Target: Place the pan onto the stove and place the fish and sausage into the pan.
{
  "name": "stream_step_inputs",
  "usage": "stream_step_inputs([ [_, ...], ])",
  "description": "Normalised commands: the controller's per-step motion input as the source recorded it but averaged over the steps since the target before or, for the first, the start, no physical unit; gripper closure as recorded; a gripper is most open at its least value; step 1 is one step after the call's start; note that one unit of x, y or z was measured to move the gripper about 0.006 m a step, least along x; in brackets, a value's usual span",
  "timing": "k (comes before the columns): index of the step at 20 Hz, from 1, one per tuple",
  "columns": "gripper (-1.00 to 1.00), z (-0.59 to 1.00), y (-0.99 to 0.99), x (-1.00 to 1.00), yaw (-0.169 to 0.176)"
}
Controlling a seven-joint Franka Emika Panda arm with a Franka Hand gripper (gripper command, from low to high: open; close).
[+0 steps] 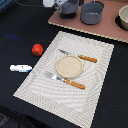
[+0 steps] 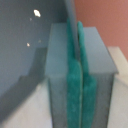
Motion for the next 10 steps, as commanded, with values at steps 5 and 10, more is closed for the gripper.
stream_step_inputs([
  [5,1.0,-0.19,0.3,0.06,0.0],
  [10,1.0,-0.13,0.27,0.06,0.0],
])
